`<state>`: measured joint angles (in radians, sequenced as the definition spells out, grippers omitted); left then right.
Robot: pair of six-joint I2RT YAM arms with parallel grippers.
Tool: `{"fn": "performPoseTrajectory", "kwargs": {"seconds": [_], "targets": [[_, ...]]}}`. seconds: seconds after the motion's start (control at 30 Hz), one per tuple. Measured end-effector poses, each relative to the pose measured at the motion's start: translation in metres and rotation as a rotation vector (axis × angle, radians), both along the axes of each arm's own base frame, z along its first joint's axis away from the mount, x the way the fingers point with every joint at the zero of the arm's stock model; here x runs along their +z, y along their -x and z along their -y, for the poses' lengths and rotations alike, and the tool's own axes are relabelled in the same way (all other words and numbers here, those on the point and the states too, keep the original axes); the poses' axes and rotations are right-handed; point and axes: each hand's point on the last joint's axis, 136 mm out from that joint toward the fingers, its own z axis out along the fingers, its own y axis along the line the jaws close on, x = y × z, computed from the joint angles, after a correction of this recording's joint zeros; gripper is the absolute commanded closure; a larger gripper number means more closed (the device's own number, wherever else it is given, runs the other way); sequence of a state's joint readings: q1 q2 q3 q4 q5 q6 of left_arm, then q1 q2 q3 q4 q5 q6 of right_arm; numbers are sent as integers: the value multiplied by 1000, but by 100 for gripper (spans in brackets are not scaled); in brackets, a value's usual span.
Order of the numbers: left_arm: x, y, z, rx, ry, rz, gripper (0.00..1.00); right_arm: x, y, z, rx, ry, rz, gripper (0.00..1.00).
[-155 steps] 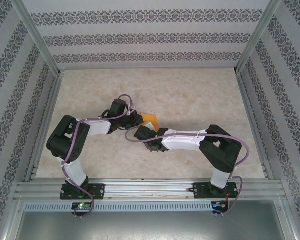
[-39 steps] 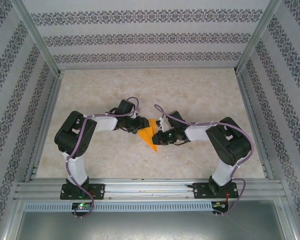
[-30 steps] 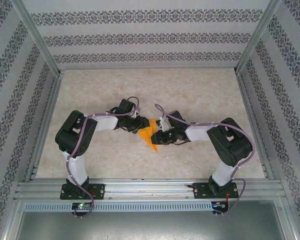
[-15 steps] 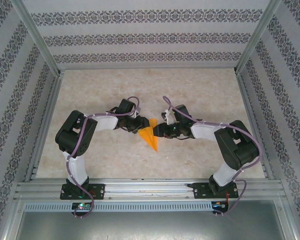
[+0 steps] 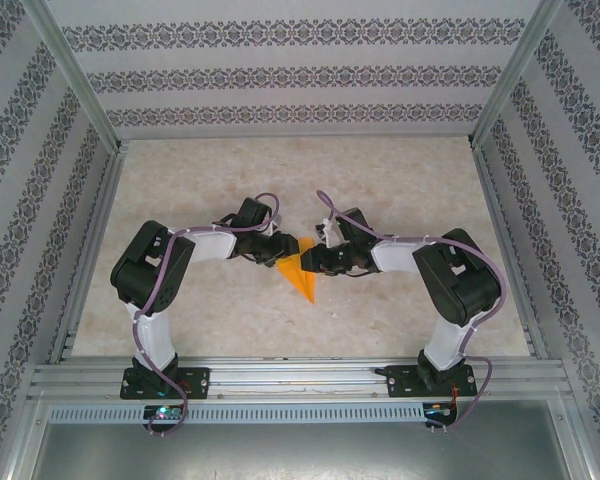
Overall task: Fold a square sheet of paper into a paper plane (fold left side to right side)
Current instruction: Fourth fold the wing at the center of the table.
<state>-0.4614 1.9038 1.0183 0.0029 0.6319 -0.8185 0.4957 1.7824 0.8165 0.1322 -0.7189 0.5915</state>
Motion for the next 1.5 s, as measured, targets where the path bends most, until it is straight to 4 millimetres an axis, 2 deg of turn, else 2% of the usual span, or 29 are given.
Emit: {"fn": "performPoseTrajectory", "kwargs": {"seconds": [0.27, 0.37, 1.0, 1.5], "targets": [[0, 0, 0, -2, -5, 2, 57, 0, -1, 0, -5, -2, -4, 93], [0, 0, 0, -2, -6, 1, 57, -2, -2, 1, -12, 9, -4, 99], [0, 0, 0, -6, -12, 3, 57, -23, -1, 22, -47, 139, -8, 100], [0, 1, 0, -10, -13, 5, 57, -20, -4, 22, -47, 143, 5, 100]]}}
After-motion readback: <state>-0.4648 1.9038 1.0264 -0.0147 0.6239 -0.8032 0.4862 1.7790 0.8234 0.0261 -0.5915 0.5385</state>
